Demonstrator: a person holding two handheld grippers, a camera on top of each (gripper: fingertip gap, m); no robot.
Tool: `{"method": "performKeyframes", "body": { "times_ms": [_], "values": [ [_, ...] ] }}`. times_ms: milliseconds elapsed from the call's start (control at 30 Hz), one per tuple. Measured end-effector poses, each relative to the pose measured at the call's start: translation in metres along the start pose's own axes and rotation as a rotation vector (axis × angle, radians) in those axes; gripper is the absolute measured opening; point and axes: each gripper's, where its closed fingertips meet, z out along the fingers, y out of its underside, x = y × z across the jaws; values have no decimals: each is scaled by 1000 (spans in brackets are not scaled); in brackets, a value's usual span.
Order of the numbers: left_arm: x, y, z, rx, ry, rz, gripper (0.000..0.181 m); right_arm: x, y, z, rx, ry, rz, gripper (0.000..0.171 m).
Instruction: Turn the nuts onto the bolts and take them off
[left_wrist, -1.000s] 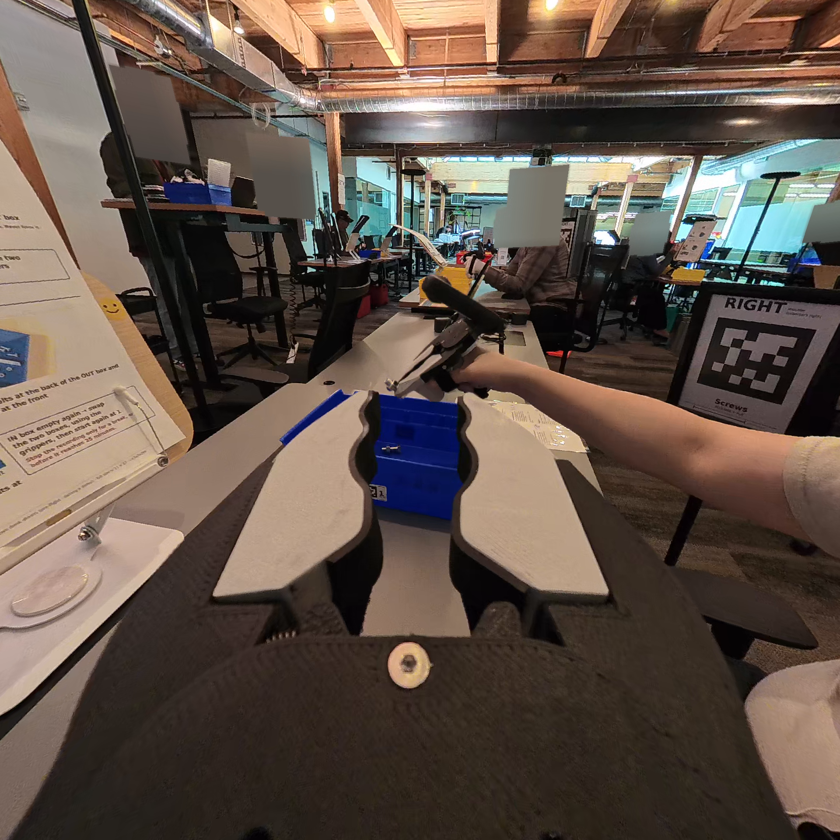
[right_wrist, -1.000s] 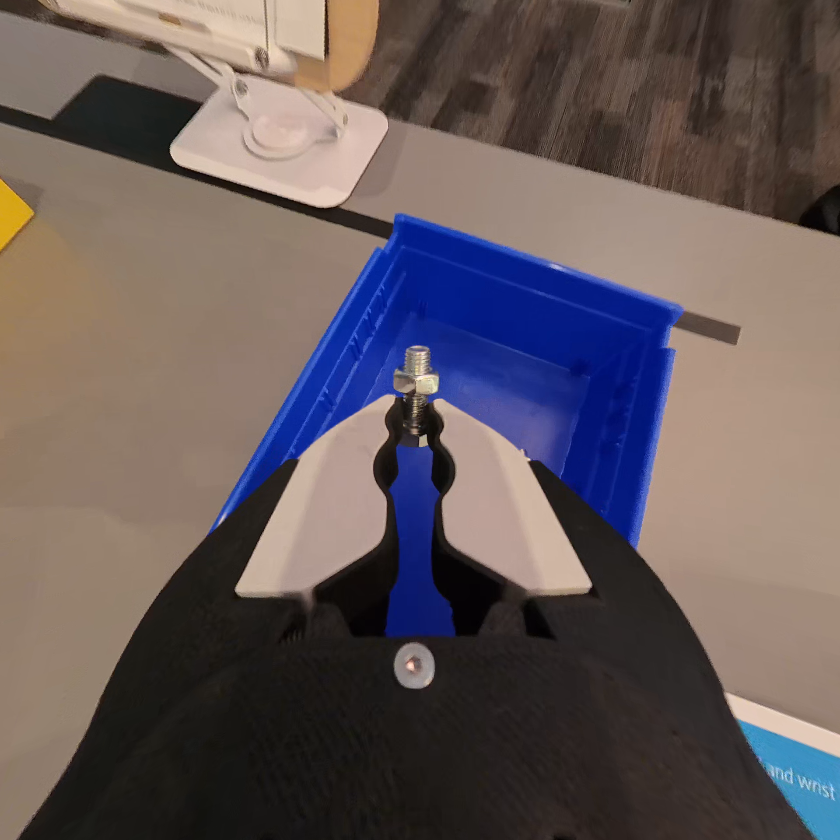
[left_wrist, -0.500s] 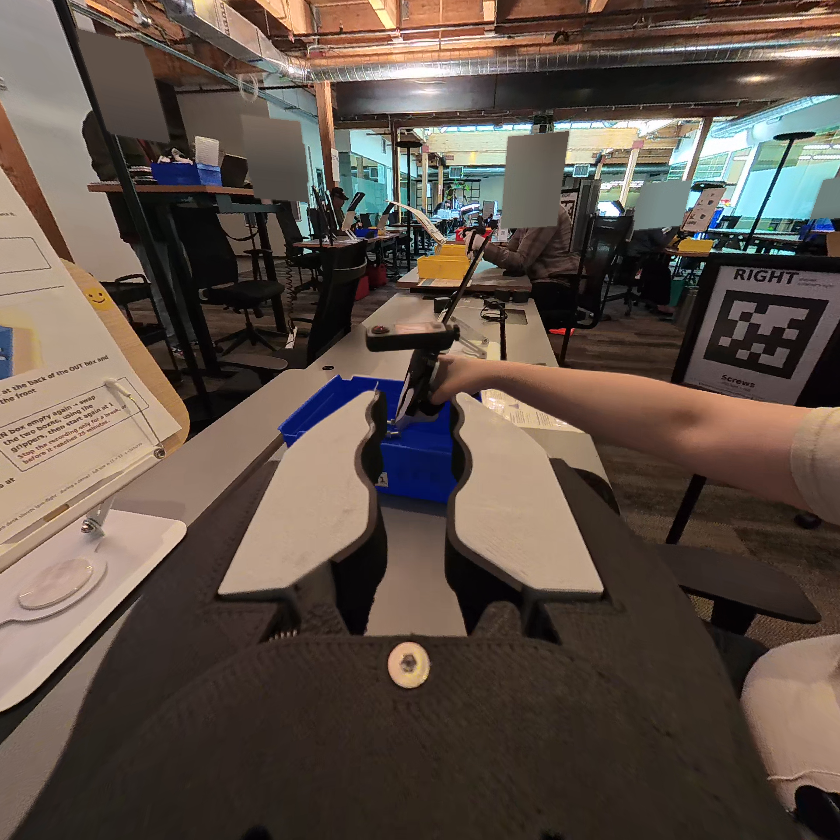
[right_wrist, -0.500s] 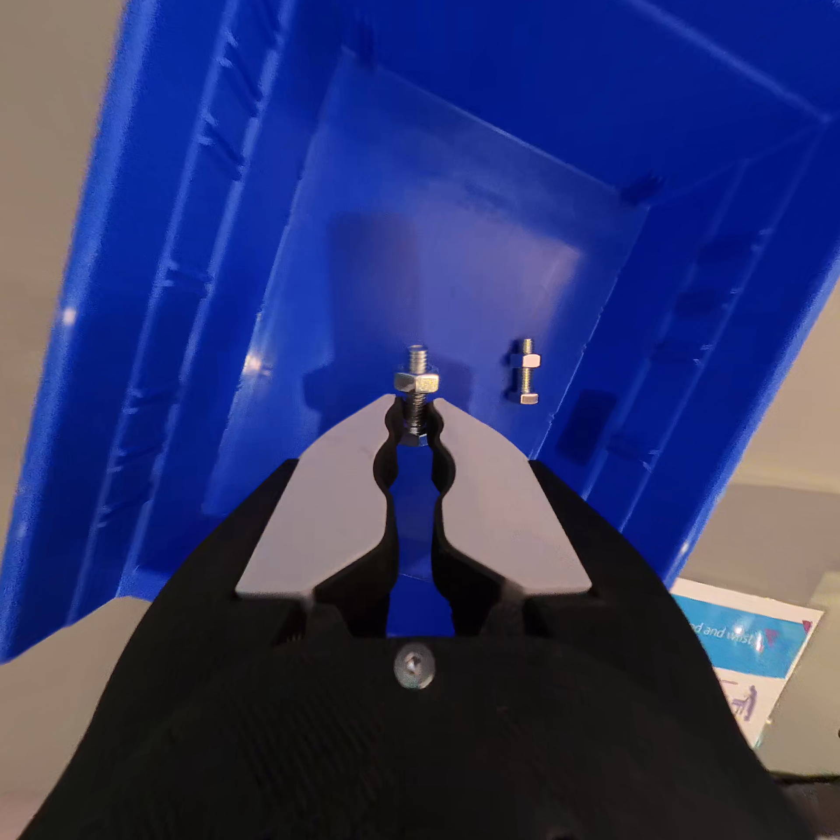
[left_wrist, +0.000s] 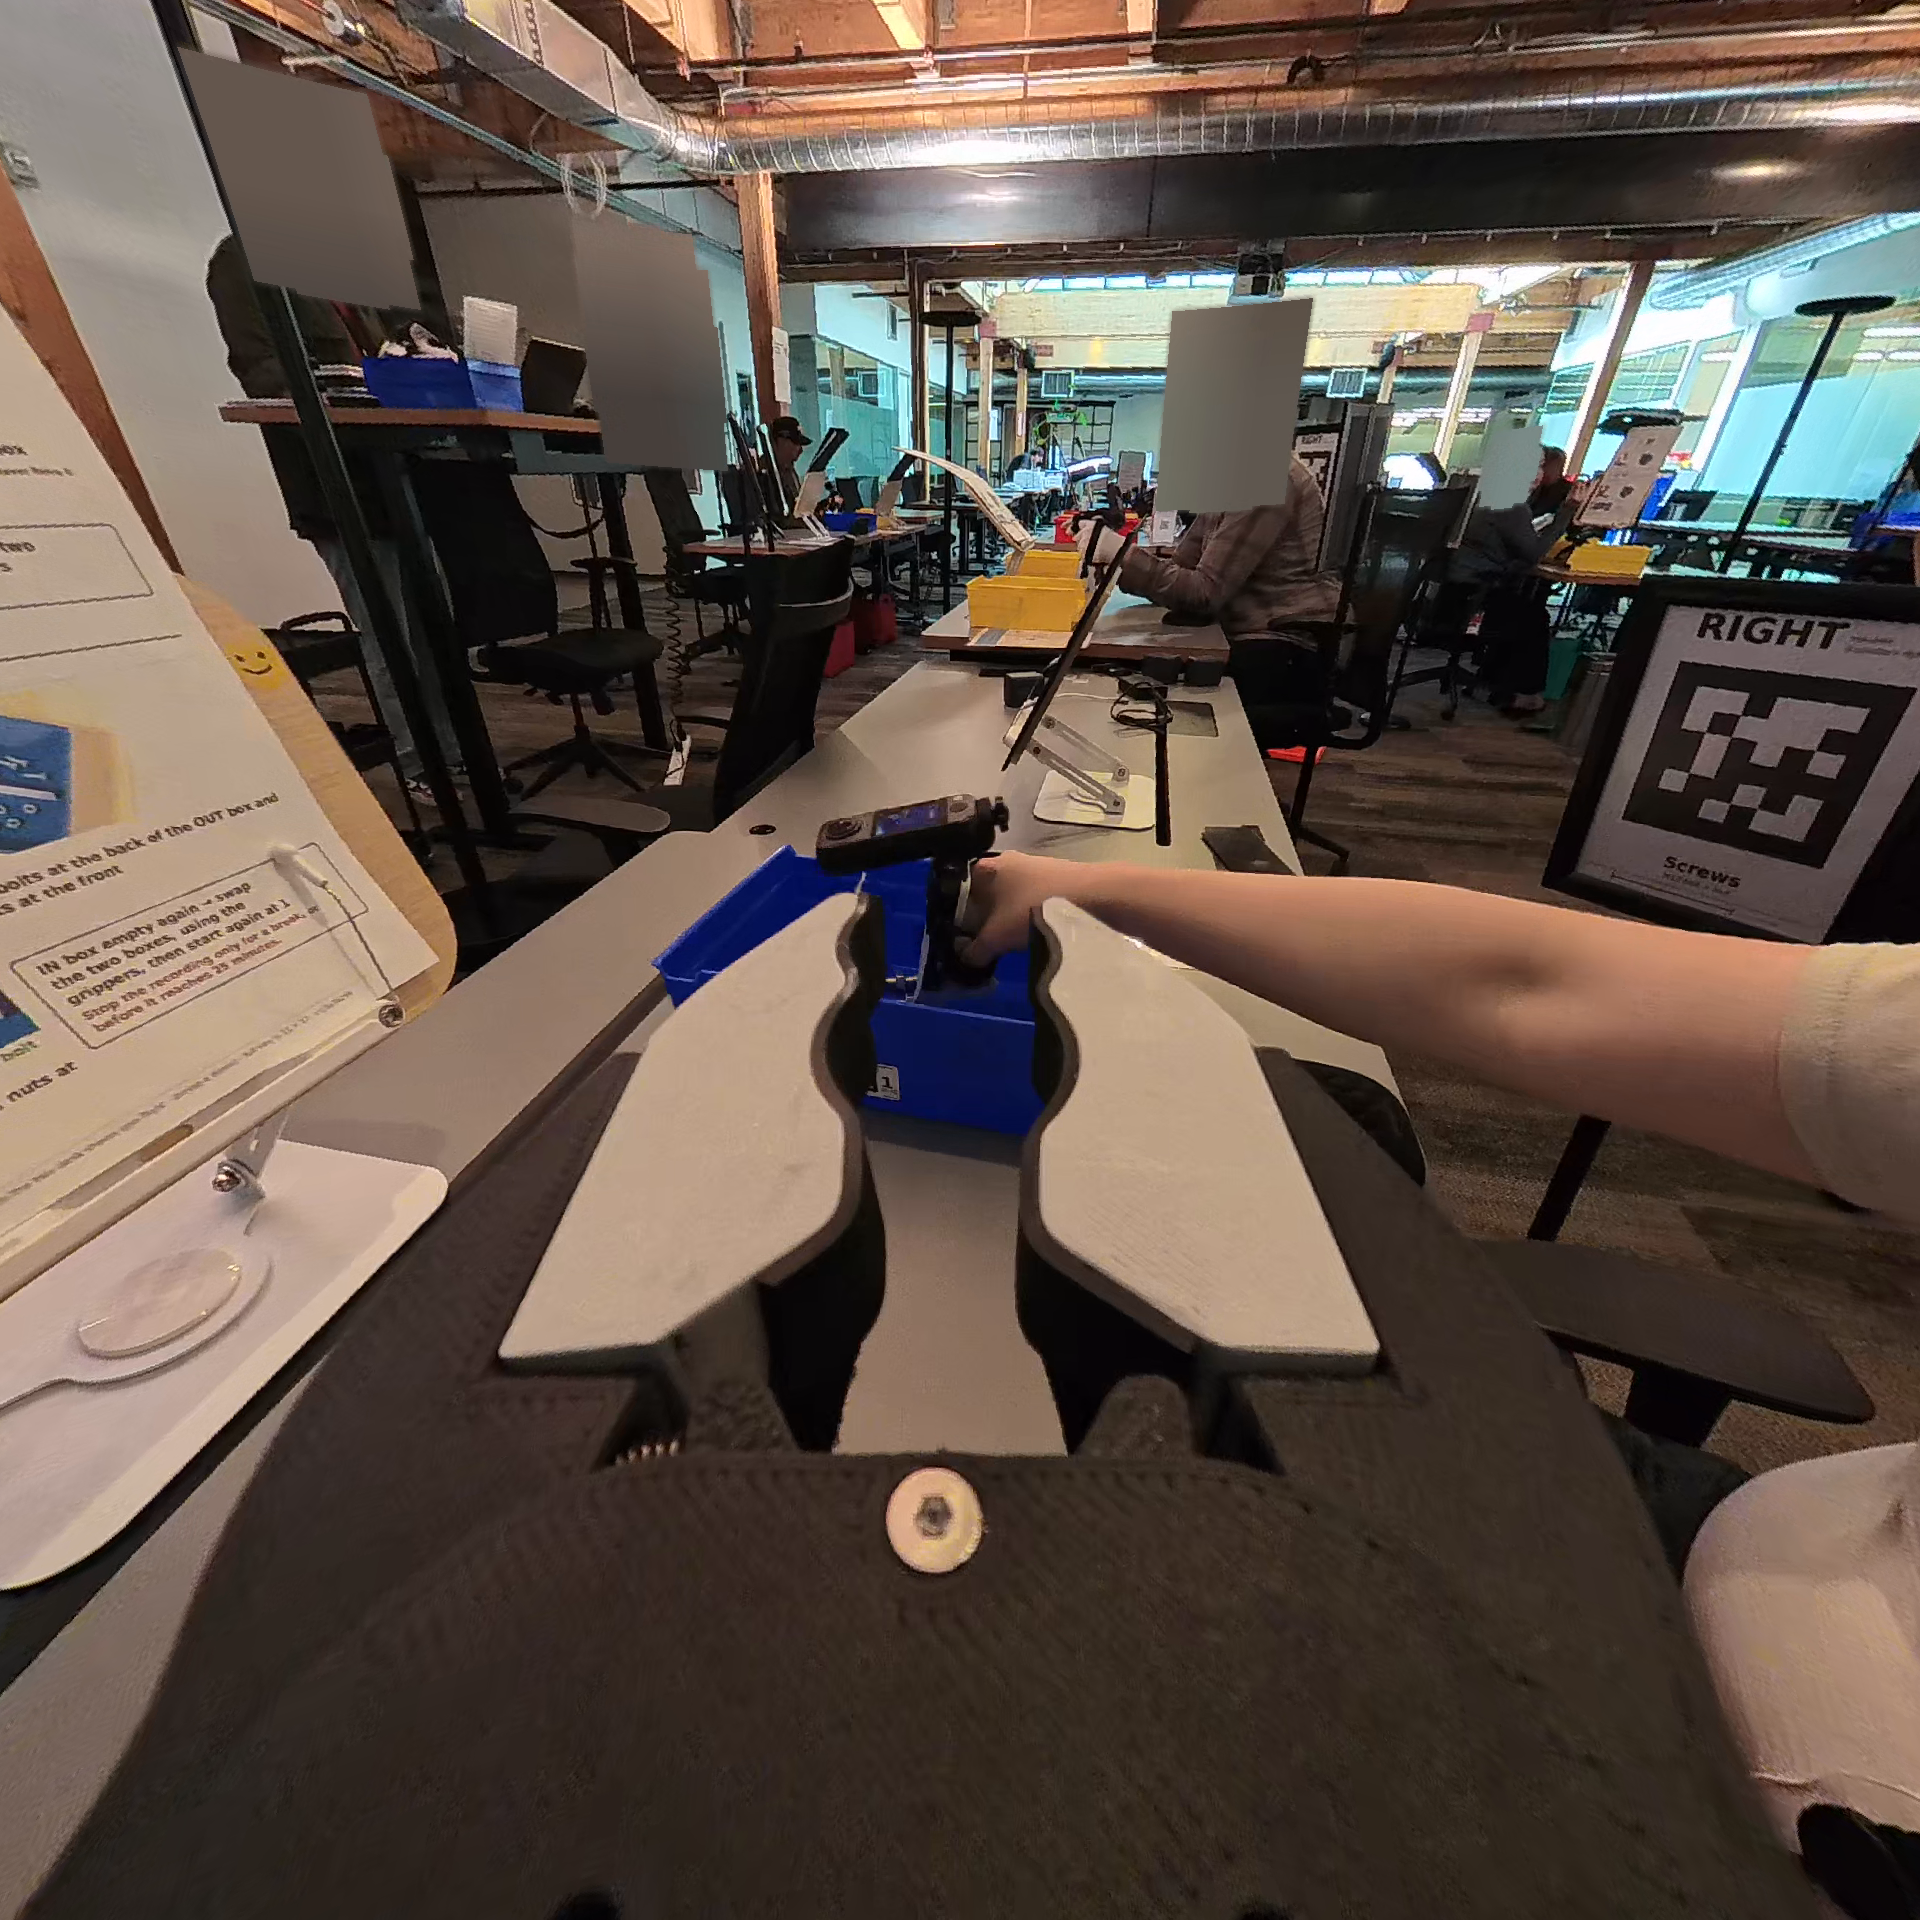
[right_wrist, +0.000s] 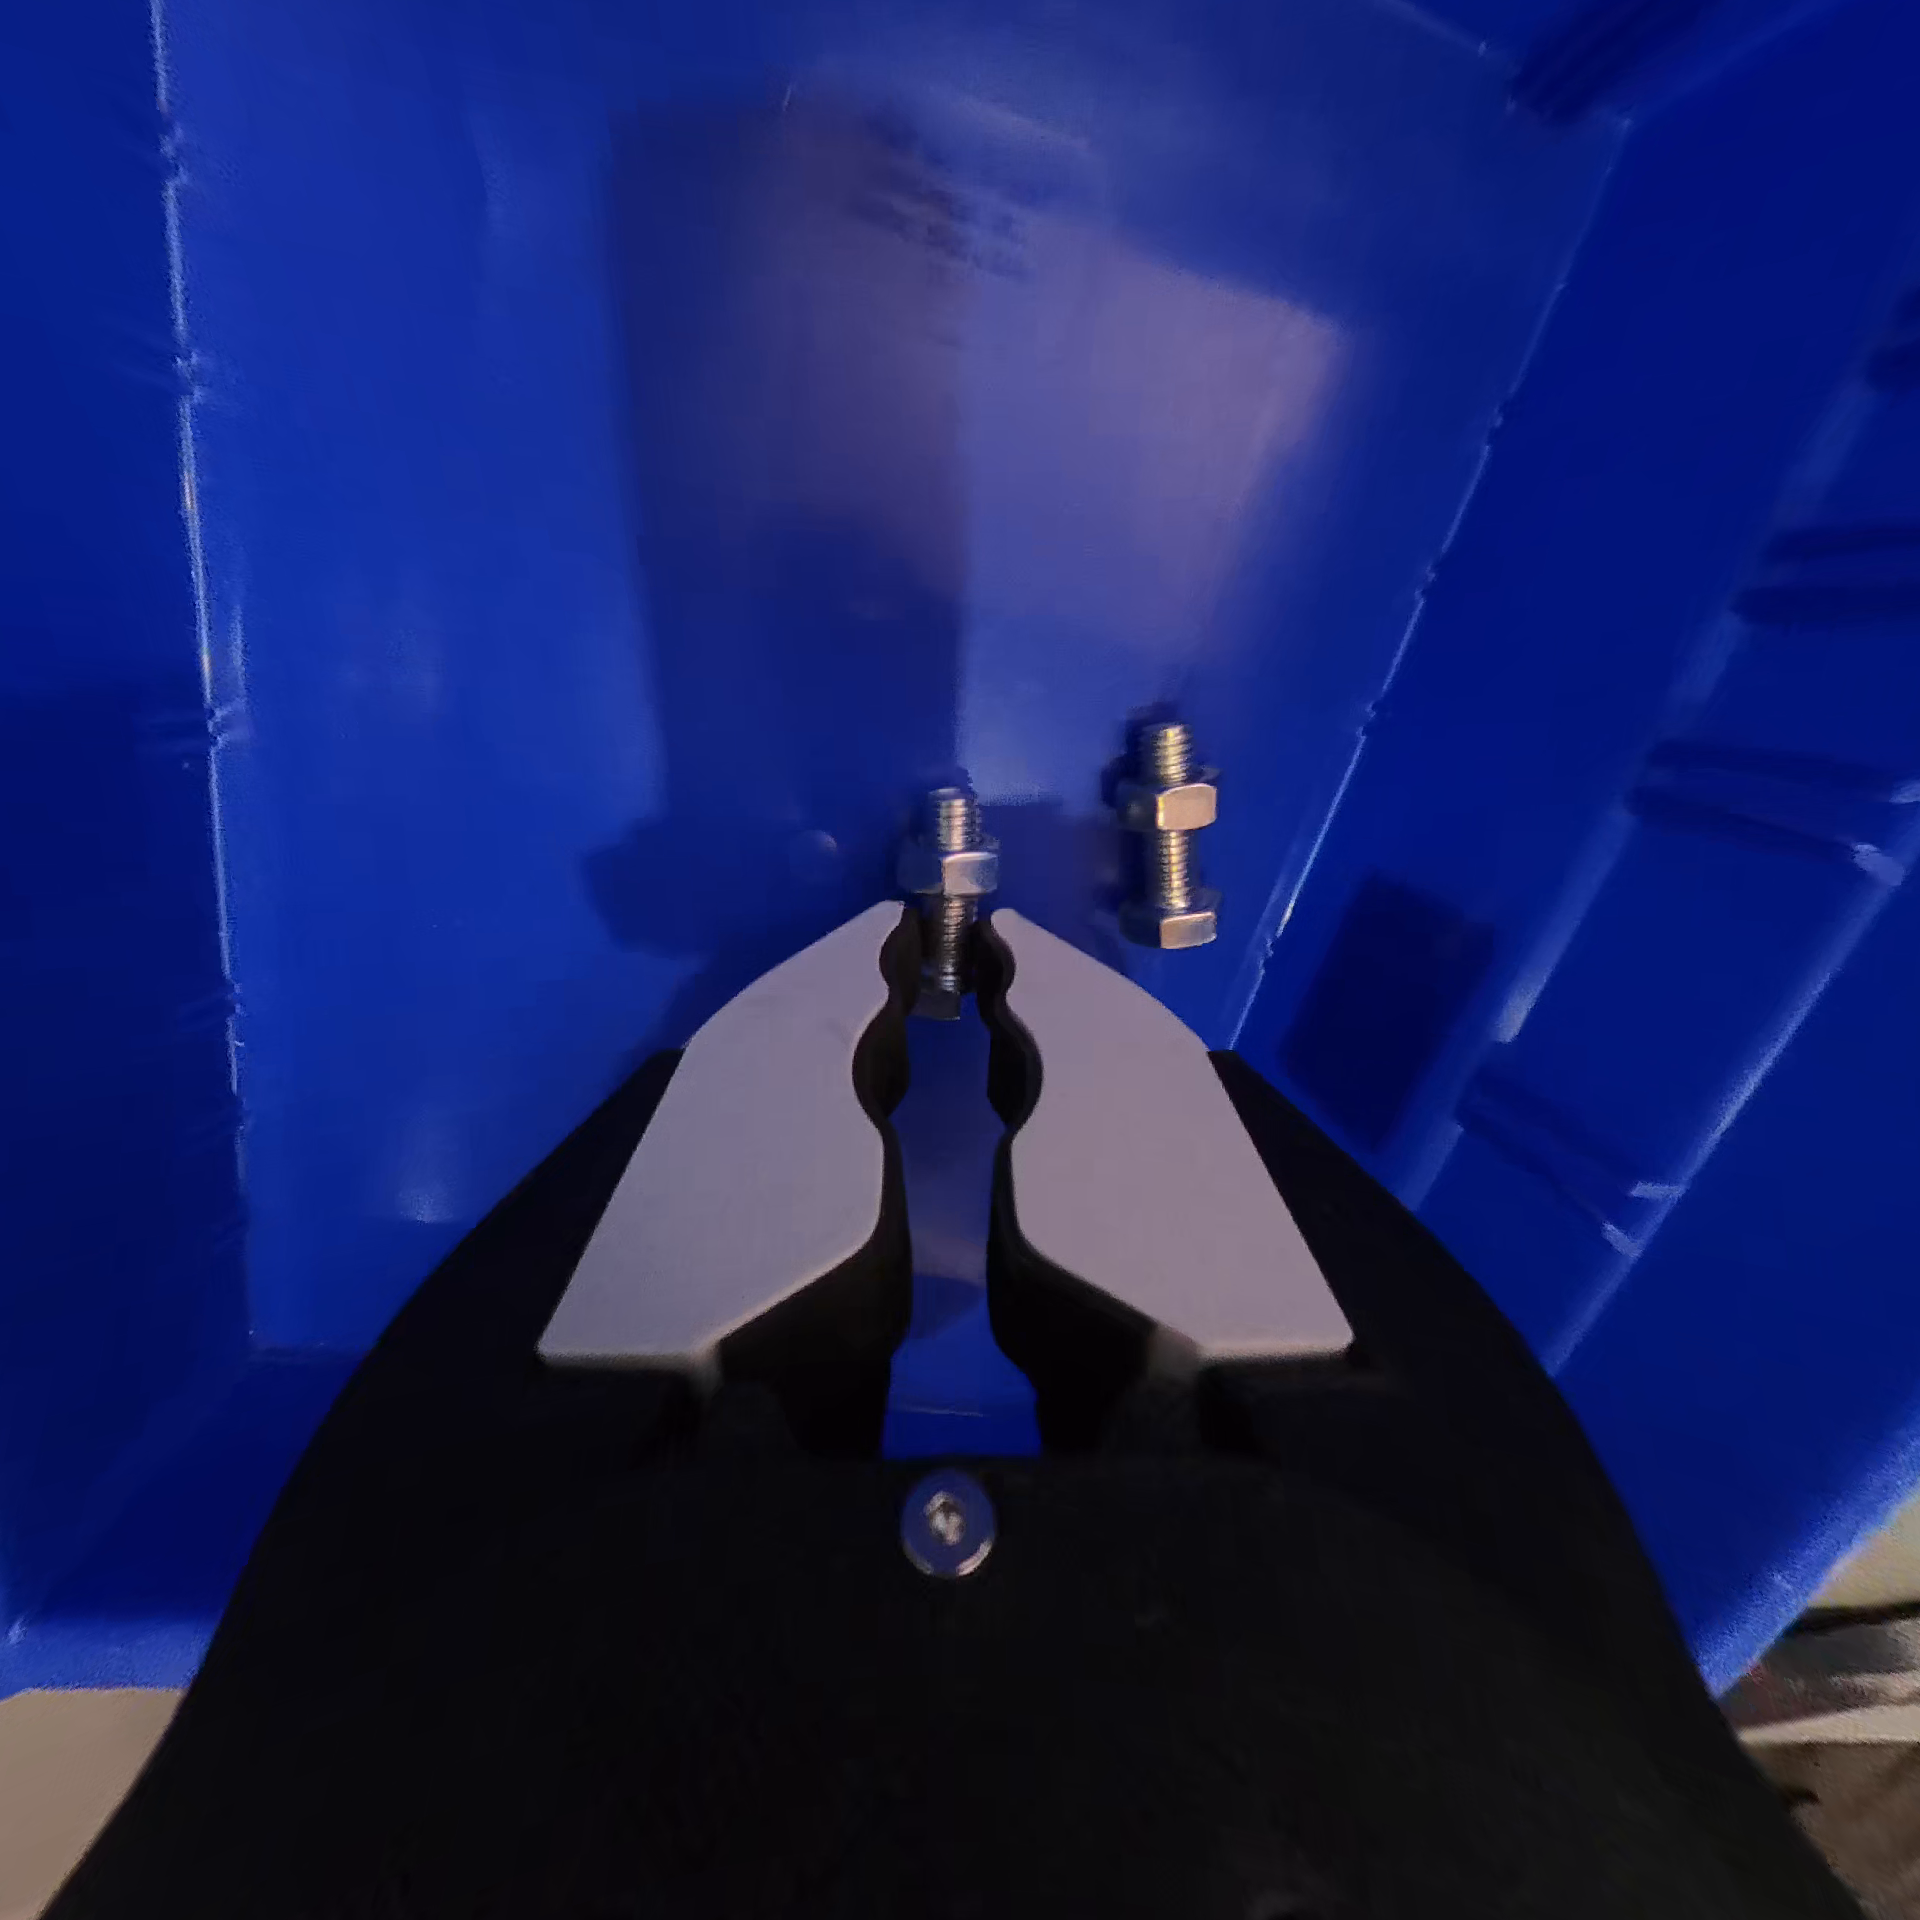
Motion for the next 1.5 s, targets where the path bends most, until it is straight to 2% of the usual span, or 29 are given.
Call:
{"method": "performKeyframes", "body": {
  "times_ms": [33,367,733,900,1100,1233,1267,1333,1400,1433,1500],
  "values": [
    [-1,0,-1,3,-1,0,26,0,0,1,3,-8,3,11],
    [-7,-5,-12,18,-24,-7,29,0,2,-1,33,-38,2,17],
    [-35,-34,-75,166,-145,-39,30,-6,-16,-56,328,-75,-51,21],
    [-50,-42,-110,205,-263,-23,30,-12,-31,-113,596,-124,-42,21],
    [-55,-54,-147,254,-387,8,29,-34,-48,-236,1177,-144,-76,23],
    [-56,-58,-162,258,-461,28,29,-70,-49,-284,1361,-177,-180,52],
    [-56,-58,-163,254,-470,30,29,-79,-51,-291,1386,-176,-203,54],
    [-61,-56,-165,241,-513,37,28,-92,-56,-307,1467,-156,-243,45],
    [-70,-55,-166,240,-580,54,28,-97,-55,-330,1617,-90,-265,20],
    [-71,-52,-162,227,-580,61,28,-96,-54,-339,1683,-48,-268,13],
    [-72,-47,-152,187,-573,61,25,-92,-54,-344,1749,-24,-277,5]
  ]
}}
